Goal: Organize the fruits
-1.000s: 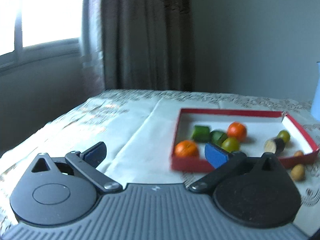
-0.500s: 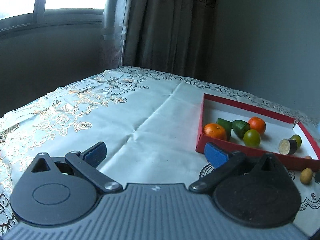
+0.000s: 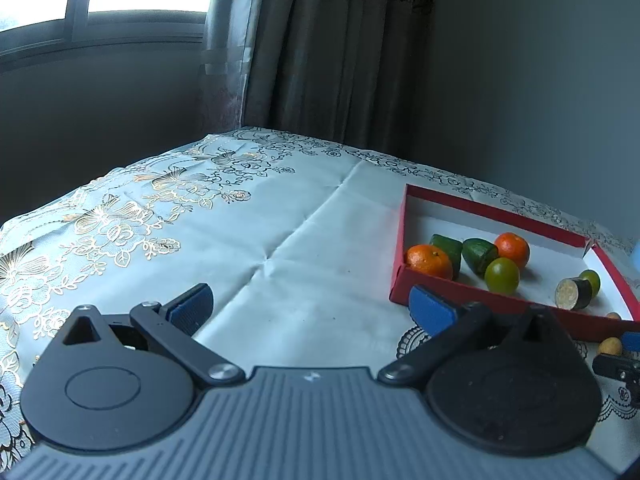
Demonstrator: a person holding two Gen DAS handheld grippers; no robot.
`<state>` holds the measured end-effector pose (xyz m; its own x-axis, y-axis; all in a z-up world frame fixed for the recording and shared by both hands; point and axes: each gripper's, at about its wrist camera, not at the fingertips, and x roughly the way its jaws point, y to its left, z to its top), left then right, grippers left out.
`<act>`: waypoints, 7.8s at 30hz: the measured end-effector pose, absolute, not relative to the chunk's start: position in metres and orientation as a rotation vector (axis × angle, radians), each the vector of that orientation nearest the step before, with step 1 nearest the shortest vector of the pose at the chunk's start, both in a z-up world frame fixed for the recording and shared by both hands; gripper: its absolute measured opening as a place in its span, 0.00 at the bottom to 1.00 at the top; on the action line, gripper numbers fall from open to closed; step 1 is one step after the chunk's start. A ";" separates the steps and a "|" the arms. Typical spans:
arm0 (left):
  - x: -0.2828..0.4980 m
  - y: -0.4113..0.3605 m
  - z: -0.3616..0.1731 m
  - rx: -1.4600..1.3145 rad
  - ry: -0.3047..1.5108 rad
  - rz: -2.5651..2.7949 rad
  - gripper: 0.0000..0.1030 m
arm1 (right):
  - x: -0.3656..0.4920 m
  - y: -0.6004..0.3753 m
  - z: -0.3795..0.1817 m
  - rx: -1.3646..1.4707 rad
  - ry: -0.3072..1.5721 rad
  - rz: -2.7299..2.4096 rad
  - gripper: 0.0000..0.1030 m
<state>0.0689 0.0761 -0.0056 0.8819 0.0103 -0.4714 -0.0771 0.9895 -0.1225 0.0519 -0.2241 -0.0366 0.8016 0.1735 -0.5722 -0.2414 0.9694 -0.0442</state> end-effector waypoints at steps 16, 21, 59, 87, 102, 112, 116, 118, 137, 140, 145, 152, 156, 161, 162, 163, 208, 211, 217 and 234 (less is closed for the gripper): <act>0.071 0.076 -0.007 -0.145 0.502 0.042 1.00 | 0.046 -0.225 -0.027 -0.097 0.570 0.203 0.27; 0.071 0.076 -0.008 -0.145 0.502 0.043 1.00 | 0.040 -0.225 -0.019 -0.091 0.533 0.192 0.27; 0.075 0.075 -0.012 -0.135 0.535 0.048 1.00 | 0.099 -0.248 -0.002 -0.042 0.483 -0.008 0.27; 0.077 0.074 -0.013 -0.134 0.548 0.057 1.00 | 0.049 -0.297 0.015 0.090 0.402 -0.023 0.30; 0.075 0.072 -0.011 -0.115 0.538 0.081 1.00 | 0.013 -0.327 -0.017 0.095 0.344 -0.153 0.54; 0.072 0.067 -0.009 -0.073 0.528 0.087 1.00 | 0.011 -0.329 -0.020 0.110 0.356 -0.141 0.54; 0.064 0.054 -0.004 -0.029 0.512 0.043 1.00 | 0.010 -0.330 -0.020 0.116 0.359 -0.129 0.54; 0.059 0.043 -0.001 -0.007 0.509 -0.010 1.00 | 0.010 -0.330 -0.020 0.119 0.360 -0.120 0.54; 0.061 -0.088 -0.007 0.183 0.580 -0.204 1.00 | 0.006 -0.332 -0.014 0.150 0.346 -0.066 0.54; 0.068 -0.092 -0.013 0.190 0.604 -0.187 1.00 | 0.007 -0.332 -0.013 0.153 0.346 -0.060 0.55; 0.079 -0.092 -0.018 0.178 0.647 -0.177 0.80 | 0.006 -0.332 -0.011 0.152 0.340 -0.055 0.60; 0.079 -0.092 -0.020 0.162 0.668 -0.225 0.42 | 0.006 -0.332 -0.011 0.150 0.341 -0.056 0.60; 0.075 -0.096 -0.019 0.176 0.657 -0.240 0.32 | 0.006 -0.332 -0.011 0.149 0.344 -0.061 0.60; 0.068 -0.087 -0.011 0.145 0.614 -0.227 0.31 | 0.007 -0.332 -0.012 0.143 0.347 -0.061 0.60; 0.066 -0.086 -0.008 0.141 0.600 -0.224 0.31 | 0.007 -0.332 -0.012 0.142 0.347 -0.062 0.60; 0.064 -0.085 -0.005 0.143 0.589 -0.218 0.31 | 0.007 -0.332 -0.012 0.141 0.348 -0.062 0.60; 0.137 -0.102 0.009 0.140 0.519 -0.113 0.31 | 0.010 -0.327 -0.009 0.143 0.351 -0.035 0.60; 0.139 -0.103 0.006 0.142 0.527 -0.121 0.31 | 0.011 -0.325 -0.009 0.143 0.351 -0.026 0.60; 0.139 -0.103 0.003 0.141 0.519 -0.130 0.49 | 0.010 -0.324 -0.011 0.136 0.352 -0.035 0.68; 0.094 -0.064 0.040 -0.074 0.421 -0.411 1.00 | 0.005 -0.325 -0.007 0.136 0.325 -0.037 0.68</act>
<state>0.0937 -0.0645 0.0399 0.8320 -0.4027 -0.3816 0.3726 0.9152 -0.1535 0.0048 -0.3251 -0.0067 0.9470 -0.0144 -0.3210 0.0580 0.9902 0.1267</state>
